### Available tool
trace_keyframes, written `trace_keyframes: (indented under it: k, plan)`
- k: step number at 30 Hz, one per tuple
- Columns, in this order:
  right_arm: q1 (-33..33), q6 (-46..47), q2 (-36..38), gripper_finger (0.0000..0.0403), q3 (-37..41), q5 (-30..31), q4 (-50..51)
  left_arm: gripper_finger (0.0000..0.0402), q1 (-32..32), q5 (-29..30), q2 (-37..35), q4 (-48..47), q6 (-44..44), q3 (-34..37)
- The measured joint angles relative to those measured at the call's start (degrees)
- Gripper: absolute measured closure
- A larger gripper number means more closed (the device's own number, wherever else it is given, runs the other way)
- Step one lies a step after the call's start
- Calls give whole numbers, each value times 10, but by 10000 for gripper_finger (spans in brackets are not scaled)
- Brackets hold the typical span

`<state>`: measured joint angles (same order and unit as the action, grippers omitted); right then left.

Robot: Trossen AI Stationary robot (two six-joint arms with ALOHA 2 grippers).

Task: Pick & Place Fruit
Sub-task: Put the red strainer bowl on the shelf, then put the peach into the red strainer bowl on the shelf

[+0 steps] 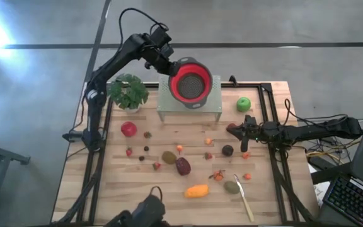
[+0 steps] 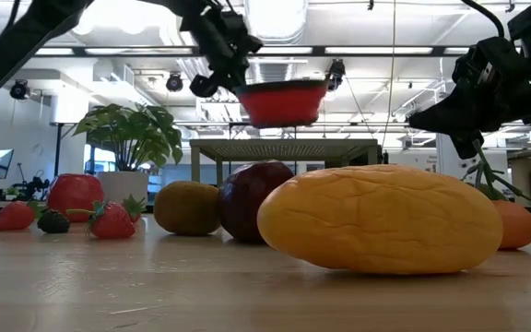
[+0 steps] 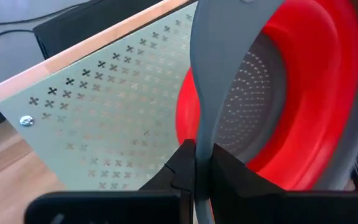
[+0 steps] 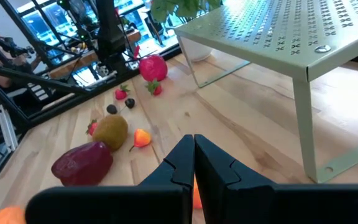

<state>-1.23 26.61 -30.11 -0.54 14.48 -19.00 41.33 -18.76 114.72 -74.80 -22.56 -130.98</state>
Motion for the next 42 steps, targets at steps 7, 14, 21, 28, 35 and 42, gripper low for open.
trace_keyframes:
  k: [7, 14, 21, 28, 35, 42]
  plan:
    - [0, 0, 0, 394, 0, 0, 0, 356, 15, 3, 22, 8, -1, 1]
    - [0, 0, 0, 394, 0, 0, 0, 377, 17, 1, 41, 8, 4, 1]
    - [0, 0, 0, 394, 0, 0, 0, 326, 17, 1, 43, 7, 39, 1]
    - [0, 0, 0, 394, 0, -2, 0, 266, 18, 1, 43, 6, 41, 1]
    - [0, 0, 0, 394, 0, -8, 0, 226, 26, -13, 34, 2, 62, 1]
    - [0, 0, 0, 394, 0, -15, 0, 220, 45, -45, -11, -32, 73, -17]
